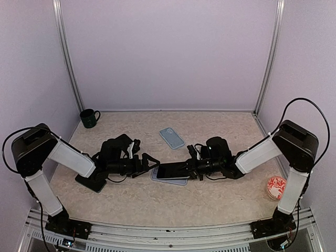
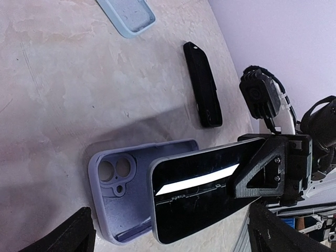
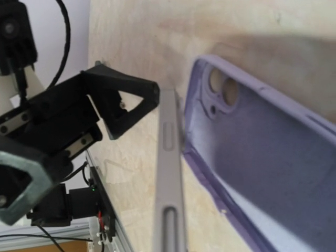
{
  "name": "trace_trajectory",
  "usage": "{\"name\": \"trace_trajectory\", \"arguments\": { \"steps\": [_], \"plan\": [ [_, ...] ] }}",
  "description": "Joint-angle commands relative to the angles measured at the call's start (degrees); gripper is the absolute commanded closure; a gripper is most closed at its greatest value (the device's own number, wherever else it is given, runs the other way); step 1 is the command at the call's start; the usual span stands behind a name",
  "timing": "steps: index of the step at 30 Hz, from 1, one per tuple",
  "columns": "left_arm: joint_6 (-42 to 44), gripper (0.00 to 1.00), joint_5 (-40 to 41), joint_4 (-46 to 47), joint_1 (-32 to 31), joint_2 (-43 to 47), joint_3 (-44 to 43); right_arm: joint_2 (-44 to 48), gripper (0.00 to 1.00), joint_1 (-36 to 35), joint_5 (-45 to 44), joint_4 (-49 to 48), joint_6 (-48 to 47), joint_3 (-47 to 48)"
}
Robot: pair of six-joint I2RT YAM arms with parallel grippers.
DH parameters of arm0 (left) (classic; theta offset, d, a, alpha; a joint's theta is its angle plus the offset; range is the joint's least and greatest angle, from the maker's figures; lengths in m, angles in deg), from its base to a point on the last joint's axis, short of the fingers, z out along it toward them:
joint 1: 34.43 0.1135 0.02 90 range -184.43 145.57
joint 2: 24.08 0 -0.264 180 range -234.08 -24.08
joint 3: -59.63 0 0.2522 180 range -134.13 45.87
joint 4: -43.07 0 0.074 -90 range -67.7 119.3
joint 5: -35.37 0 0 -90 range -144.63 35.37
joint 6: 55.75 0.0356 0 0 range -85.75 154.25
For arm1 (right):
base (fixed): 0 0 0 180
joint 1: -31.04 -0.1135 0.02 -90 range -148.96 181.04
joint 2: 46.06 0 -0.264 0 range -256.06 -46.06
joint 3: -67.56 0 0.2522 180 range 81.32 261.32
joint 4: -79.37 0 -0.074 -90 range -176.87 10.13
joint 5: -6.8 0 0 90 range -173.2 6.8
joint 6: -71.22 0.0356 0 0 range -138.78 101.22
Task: Put the phone into the phone case
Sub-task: Install the phone into the phone case.
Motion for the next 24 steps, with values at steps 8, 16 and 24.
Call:
{"name": "trace_trajectory", "arguments": {
  "steps": [8, 16, 24],
  "plan": [
    [-1.14, 0.01, -1.18, 4.38, -0.09, -3.03, -0.65, -1.76, 1.0, 0.28, 0.7, -2.74, -0.75, 2.2],
    [-1.21, 0.01, -1.29, 4.78, -0.48, -4.21, -1.15, -2.61, 1.0, 0.71, 0.87, -3.54, -0.47, 2.43],
    [-1.48, 0.01, -1.32, 5.11, -0.71, -5.11, -1.66, -3.1, 1.0, 1.19, 1.14, -3.96, -0.47, 2.65]
  ]
}}
